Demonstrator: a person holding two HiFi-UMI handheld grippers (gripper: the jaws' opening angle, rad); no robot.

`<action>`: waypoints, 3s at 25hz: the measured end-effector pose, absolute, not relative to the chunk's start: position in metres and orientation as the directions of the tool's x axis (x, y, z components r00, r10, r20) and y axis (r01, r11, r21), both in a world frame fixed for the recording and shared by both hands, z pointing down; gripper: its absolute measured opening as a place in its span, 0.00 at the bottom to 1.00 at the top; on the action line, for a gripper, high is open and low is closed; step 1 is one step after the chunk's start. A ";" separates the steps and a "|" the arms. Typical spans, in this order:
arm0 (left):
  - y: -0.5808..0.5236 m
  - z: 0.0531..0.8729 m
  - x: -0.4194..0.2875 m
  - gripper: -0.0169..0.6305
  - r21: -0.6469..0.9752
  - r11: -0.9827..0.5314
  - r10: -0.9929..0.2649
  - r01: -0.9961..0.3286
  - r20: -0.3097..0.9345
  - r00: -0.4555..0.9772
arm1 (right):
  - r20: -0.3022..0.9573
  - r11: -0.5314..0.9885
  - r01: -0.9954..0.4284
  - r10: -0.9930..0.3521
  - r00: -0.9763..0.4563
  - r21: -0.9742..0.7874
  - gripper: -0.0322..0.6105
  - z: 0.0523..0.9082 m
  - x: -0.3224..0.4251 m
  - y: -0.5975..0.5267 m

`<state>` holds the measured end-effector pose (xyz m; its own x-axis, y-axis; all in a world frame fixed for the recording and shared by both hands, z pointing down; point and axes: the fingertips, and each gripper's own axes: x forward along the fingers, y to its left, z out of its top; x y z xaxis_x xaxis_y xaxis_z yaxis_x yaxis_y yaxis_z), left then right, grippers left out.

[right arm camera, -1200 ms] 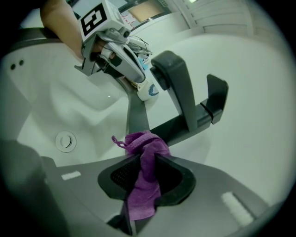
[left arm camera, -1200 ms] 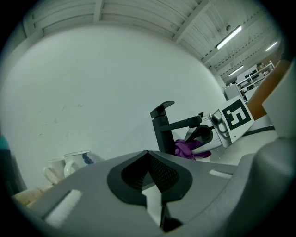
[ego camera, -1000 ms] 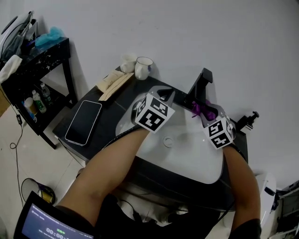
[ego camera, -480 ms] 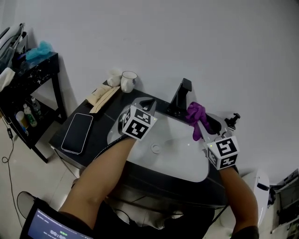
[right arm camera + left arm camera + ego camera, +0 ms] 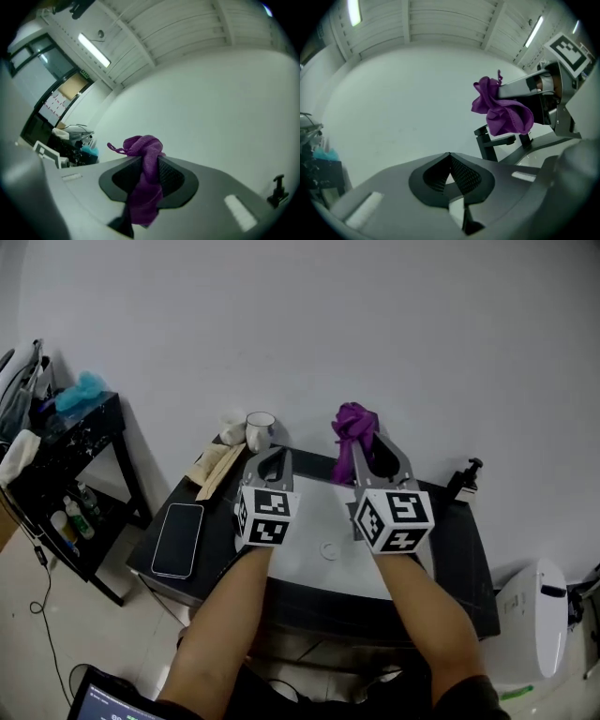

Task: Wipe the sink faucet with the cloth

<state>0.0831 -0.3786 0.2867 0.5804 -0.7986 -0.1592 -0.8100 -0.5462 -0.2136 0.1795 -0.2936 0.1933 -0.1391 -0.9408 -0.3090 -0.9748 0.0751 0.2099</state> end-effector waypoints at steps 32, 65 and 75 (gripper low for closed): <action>-0.370 0.243 0.045 0.05 -0.043 -0.535 -0.779 -0.844 -0.363 0.512 | -0.091 -0.180 -0.538 -0.894 0.439 -0.824 0.19 0.333 0.239 -0.413; -0.358 0.284 0.117 0.05 -0.291 -0.633 -0.707 -0.717 -0.161 0.689 | -0.305 -0.090 -0.866 -0.950 -0.075 0.491 0.20 0.223 0.267 -0.227; -0.340 0.288 0.137 0.05 -0.115 -0.707 -0.685 -0.698 -0.133 0.716 | -0.136 -0.115 -0.972 -0.987 0.088 0.207 0.20 0.294 0.321 -0.244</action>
